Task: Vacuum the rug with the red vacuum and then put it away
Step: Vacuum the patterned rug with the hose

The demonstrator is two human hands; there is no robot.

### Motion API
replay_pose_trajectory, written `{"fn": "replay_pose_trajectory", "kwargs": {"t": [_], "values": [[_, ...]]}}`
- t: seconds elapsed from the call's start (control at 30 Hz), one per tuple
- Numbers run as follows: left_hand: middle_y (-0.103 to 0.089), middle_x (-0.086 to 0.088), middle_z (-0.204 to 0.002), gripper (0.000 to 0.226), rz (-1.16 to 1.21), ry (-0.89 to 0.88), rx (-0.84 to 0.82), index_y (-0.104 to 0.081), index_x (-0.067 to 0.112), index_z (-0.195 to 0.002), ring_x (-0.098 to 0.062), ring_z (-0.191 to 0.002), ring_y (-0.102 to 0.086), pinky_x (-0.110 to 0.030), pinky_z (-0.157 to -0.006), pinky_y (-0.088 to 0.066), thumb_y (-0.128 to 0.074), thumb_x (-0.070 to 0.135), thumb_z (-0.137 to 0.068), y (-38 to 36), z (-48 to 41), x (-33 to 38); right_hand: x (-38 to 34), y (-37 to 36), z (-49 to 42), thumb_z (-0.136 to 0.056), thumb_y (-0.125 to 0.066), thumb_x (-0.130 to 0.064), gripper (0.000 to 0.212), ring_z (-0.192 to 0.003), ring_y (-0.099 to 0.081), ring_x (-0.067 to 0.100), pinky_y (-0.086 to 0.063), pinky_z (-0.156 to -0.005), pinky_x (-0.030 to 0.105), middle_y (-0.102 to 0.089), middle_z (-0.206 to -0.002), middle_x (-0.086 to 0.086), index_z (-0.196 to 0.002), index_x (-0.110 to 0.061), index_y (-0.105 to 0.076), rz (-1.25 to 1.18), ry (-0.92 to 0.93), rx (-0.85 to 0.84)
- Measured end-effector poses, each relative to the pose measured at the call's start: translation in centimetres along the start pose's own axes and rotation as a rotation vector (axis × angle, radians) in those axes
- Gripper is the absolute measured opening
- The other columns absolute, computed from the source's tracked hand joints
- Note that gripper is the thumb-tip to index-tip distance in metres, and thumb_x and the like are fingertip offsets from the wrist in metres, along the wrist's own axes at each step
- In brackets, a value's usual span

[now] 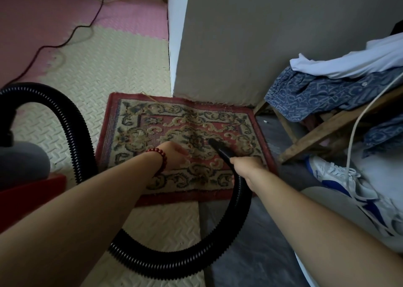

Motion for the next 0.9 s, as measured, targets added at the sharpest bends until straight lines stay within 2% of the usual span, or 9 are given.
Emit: {"fn": "replay_pose_trajectory", "kwargs": {"t": [0.1,0.27,0.43,0.5,0.57,0.67,0.77,0.83,0.9], "values": [[-0.063,-0.007,-0.115,0.016,-0.018,-0.001,0.027,-0.067,0.014,-0.105,-0.02,-0.094,-0.059,-0.026,-0.079,-0.05,-0.06,0.017,-0.09,0.6,0.5,-0.2,-1.0,-1.8,1.6,-0.091,-0.057,-0.032,0.04,-0.087,-0.06,0.026,-0.05,-0.074,0.029,-0.061,-0.104,0.008,-0.124,-0.01,-0.058,0.064,0.085,-0.057],[-0.063,-0.01,-0.116,0.017,-0.017,0.018,0.044,-0.067,0.011,-0.104,-0.026,-0.107,-0.059,-0.038,-0.097,-0.049,-0.059,0.013,-0.089,1.3,1.2,-0.8,-2.0,-3.3,3.6,-0.094,-0.053,-0.029,0.044,-0.091,-0.055,0.022,-0.048,-0.081,0.03,-0.058,-0.121,0.006,-0.136,-0.016,-0.049,0.079,0.15,-0.097],[-0.062,-0.006,-0.104,0.013,-0.047,0.005,0.021,-0.066,0.02,-0.095,-0.018,-0.085,-0.057,-0.027,-0.075,-0.052,-0.056,0.012,-0.09,0.9,1.5,-0.8,-0.6,-3.0,3.9,-0.093,-0.054,-0.029,0.036,-0.09,-0.062,0.024,-0.053,-0.082,0.032,-0.064,-0.104,0.004,-0.127,-0.018,-0.058,0.137,0.157,-0.083],[-0.062,-0.007,-0.104,0.016,-0.051,-0.013,-0.016,-0.067,0.015,-0.102,-0.017,-0.083,-0.056,-0.025,-0.07,-0.048,-0.055,0.016,-0.092,0.3,1.5,-0.3,0.2,-2.7,4.0,-0.093,-0.053,-0.031,0.036,-0.089,-0.063,0.023,-0.053,-0.083,0.032,-0.065,-0.1,0.003,-0.126,-0.019,-0.059,0.134,0.143,-0.072],[-0.063,-0.005,-0.107,0.023,-0.036,-0.051,-0.045,-0.066,0.013,-0.113,-0.016,-0.086,-0.056,-0.022,-0.072,-0.046,-0.055,0.018,-0.093,-0.5,1.3,0.5,0.7,-2.1,4.0,-0.093,-0.052,-0.034,0.04,-0.091,-0.062,0.022,-0.053,-0.084,0.03,-0.062,-0.1,0.0,-0.13,-0.02,-0.056,0.124,0.135,-0.026],[-0.063,0.0,-0.105,0.022,-0.027,-0.11,-0.109,-0.067,0.012,-0.112,-0.016,-0.093,-0.058,-0.023,-0.08,-0.047,-0.057,0.017,-0.092,-2.1,1.3,2.1,1.0,-0.7,3.9,-0.095,-0.049,-0.04,0.043,-0.096,-0.058,0.021,-0.048,-0.083,0.027,-0.061,-0.115,0.001,-0.133,-0.021,-0.052,0.101,0.137,0.085],[-0.064,-0.005,-0.113,0.023,-0.079,-0.158,-0.143,-0.067,0.011,-0.111,-0.022,-0.104,-0.059,-0.026,-0.082,-0.048,-0.056,0.018,-0.092,-3.2,1.4,2.8,1.1,0.8,4.1,-0.096,-0.047,-0.039,0.04,-0.095,-0.056,0.024,-0.043,-0.08,0.026,-0.06,-0.115,0.005,-0.13,-0.019,-0.054,0.086,0.128,0.193],[-0.062,-0.007,-0.116,0.025,-0.104,-0.161,-0.151,-0.065,0.011,-0.115,-0.023,-0.109,-0.057,-0.024,-0.082,-0.044,-0.054,0.018,-0.093,-3.5,1.4,2.7,1.6,1.1,3.9,-0.096,-0.048,-0.038,0.041,-0.106,-0.058,0.027,-0.043,-0.083,0.026,-0.06,-0.121,0.007,-0.131,-0.017,-0.054,0.114,0.086,0.198],[-0.061,-0.006,-0.122,0.026,-0.136,-0.172,-0.149,-0.065,0.012,-0.115,-0.023,-0.113,-0.055,-0.023,-0.086,-0.042,-0.053,0.02,-0.094,-4.0,1.4,2.4,2.3,0.8,3.8,-0.092,-0.053,-0.039,0.043,-0.104,-0.061,0.029,-0.05,-0.088,0.031,-0.062,-0.119,0.007,-0.129,-0.016,-0.056,0.143,0.018,0.122]]}}
Point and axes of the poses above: each hand's wrist, its own z-axis away from the middle knuckle, its own y-axis out of the back of the hand, x = y × z, the point moved 2 cm from there along -z, towards the middle knuckle
